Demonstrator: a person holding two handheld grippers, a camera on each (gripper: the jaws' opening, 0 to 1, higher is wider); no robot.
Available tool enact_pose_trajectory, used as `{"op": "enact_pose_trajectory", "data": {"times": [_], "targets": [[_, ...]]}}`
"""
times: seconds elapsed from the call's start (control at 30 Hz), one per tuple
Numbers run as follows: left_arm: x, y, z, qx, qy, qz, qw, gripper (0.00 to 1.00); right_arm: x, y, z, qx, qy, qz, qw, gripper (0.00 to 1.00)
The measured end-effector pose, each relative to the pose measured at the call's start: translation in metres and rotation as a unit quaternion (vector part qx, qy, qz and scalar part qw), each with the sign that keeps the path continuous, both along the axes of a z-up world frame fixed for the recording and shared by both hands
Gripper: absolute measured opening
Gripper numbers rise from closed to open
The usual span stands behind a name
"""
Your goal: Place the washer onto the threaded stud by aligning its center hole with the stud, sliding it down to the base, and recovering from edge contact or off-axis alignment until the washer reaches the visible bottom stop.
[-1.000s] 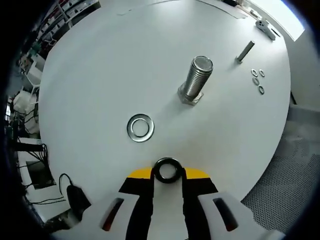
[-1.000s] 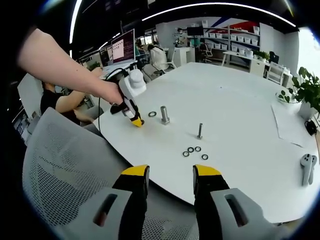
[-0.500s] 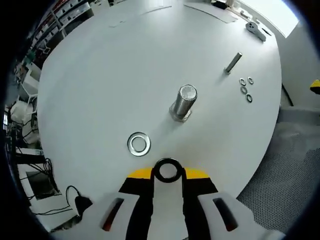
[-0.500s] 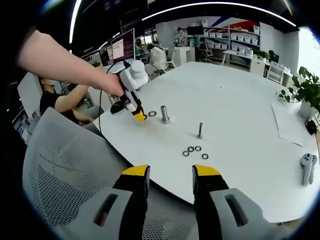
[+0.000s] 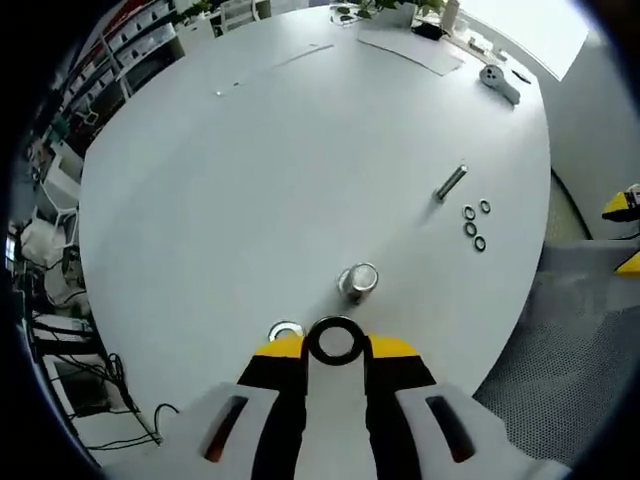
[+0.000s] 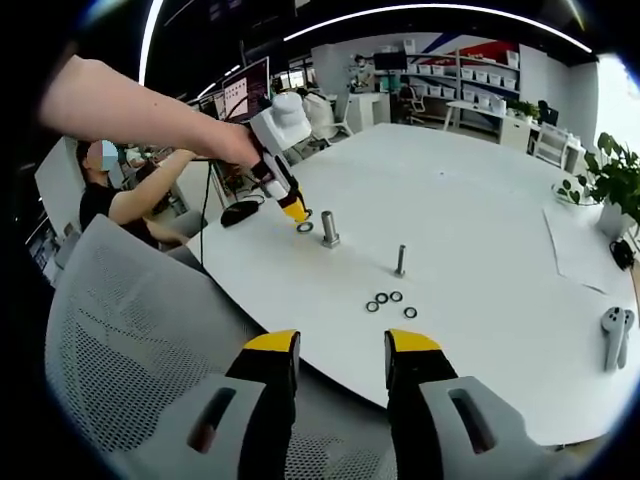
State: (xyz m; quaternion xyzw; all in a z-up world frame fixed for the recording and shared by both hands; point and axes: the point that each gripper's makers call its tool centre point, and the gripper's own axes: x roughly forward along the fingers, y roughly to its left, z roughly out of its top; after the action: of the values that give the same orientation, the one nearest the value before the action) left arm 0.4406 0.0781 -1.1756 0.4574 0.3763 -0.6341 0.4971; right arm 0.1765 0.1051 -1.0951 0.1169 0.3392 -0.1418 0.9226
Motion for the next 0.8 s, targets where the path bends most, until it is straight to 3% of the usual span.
{"op": "enact_pose_trajectory", "data": {"times": [0.3, 0.43, 0.5, 0.6, 0.8], "targets": [[-0.002, -0.011, 0.013, -0.005, -0.008, -0.032, 0.9994, 0.19, 0.000, -0.001, 0.000, -0.001, -0.001, 0.000, 1.0000, 0.36], [-0.016, -0.018, 0.020, -0.008, -0.009, -0.045, 0.9989, 0.19, 0.001, -0.001, 0.000, -0.001, -0.001, -0.001, 1.0000, 0.36], [-0.013, -0.022, 0.020, -0.007, -0.011, -0.056, 0.9984, 0.19, 0.000, -0.002, 0.000, -0.001, -0.001, -0.002, 1.0000, 0.36], [-0.027, -0.027, 0.019, -0.003, -0.015, -0.071, 0.9974, 0.19, 0.000, -0.003, -0.001, -0.001, -0.001, -0.004, 1.0000, 0.36], [-0.027, -0.034, 0.011, 0.004, -0.024, -0.094, 0.9953, 0.19, 0.000, -0.002, -0.001, -0.002, 0.000, -0.003, 1.0000, 0.36]]}}
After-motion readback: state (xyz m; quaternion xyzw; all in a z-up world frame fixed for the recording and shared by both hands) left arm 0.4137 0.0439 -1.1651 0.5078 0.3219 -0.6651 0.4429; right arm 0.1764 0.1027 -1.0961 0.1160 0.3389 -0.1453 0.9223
